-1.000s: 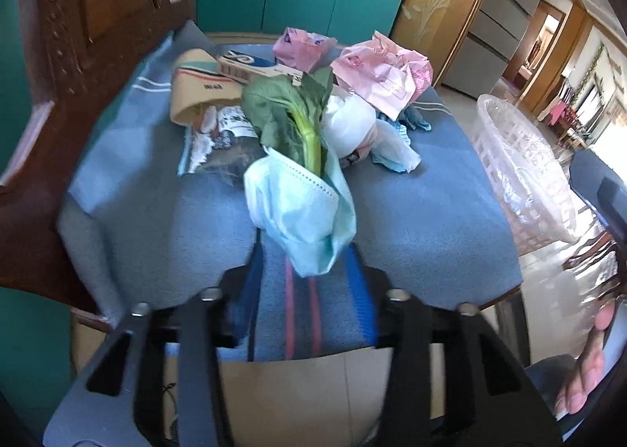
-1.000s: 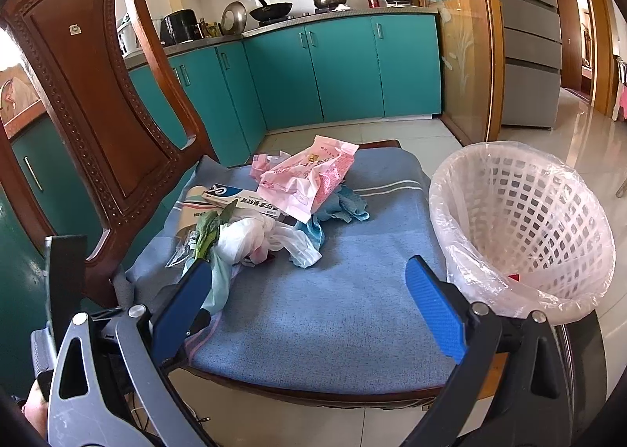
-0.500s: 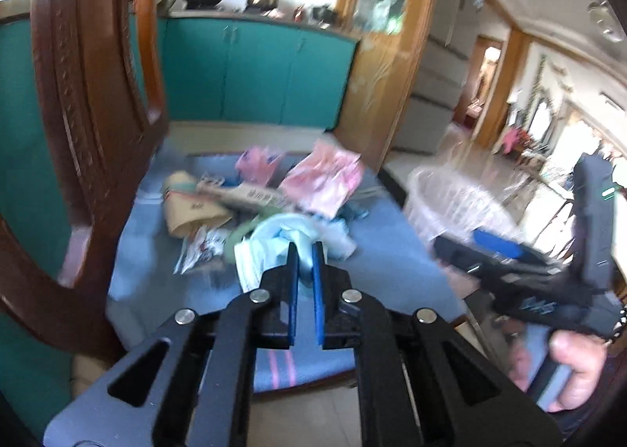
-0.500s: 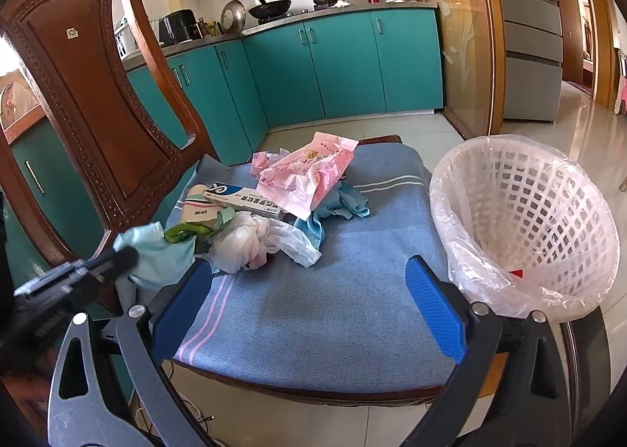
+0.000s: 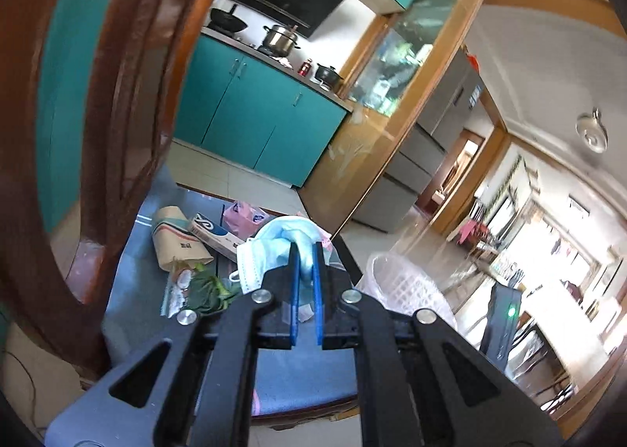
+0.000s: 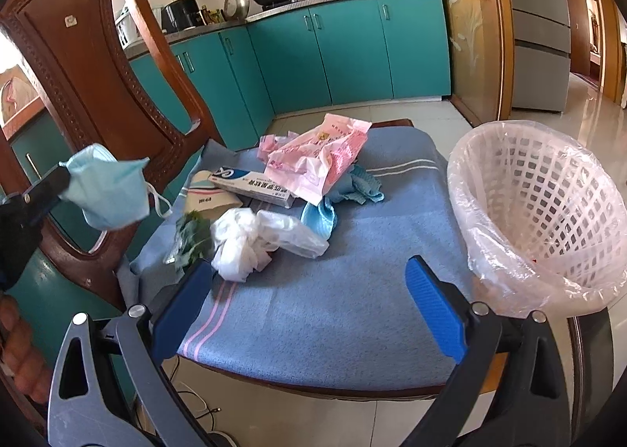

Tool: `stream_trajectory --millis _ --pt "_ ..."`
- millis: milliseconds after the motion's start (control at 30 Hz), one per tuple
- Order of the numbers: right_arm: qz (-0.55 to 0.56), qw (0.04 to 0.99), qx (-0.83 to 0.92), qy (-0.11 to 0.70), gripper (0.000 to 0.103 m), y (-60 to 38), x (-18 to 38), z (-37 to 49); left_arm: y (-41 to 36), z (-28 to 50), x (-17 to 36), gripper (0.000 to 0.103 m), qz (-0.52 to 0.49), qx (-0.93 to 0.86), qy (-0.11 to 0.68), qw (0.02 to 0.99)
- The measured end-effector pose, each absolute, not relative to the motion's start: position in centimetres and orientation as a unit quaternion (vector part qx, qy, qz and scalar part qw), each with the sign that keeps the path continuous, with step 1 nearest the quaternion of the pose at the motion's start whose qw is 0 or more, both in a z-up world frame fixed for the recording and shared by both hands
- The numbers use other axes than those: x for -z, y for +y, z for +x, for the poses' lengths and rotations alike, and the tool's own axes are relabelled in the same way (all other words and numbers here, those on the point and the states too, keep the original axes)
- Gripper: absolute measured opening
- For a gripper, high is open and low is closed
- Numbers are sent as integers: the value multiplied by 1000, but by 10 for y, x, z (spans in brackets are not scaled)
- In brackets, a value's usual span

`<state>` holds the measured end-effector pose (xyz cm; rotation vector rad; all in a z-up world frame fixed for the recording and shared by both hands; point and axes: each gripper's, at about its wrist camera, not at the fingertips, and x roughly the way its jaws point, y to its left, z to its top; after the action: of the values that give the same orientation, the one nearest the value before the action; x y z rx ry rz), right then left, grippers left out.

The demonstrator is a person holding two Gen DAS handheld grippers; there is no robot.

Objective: Collect trash
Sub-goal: 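Grasp the light blue face mask with the left tool and lift it, then grasp the white plastic bag with the right tool while the left tool holds the mask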

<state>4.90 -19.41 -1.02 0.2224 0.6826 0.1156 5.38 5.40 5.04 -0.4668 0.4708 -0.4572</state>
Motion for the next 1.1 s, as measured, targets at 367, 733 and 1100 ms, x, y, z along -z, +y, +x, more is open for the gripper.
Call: stream_trajectory --millis 367,733,1100 --pt "14 927 -85 365 97 -152 27 100 50 31 -73 7 -168 194 166 952" --pt "103 869 -163 455 14 -129 64 140 46 41 -63 7 -147 182 189 954" --pt "95 933 -143 315 12 -182 -13 41 42 35 -63 7 -137 189 204 951"
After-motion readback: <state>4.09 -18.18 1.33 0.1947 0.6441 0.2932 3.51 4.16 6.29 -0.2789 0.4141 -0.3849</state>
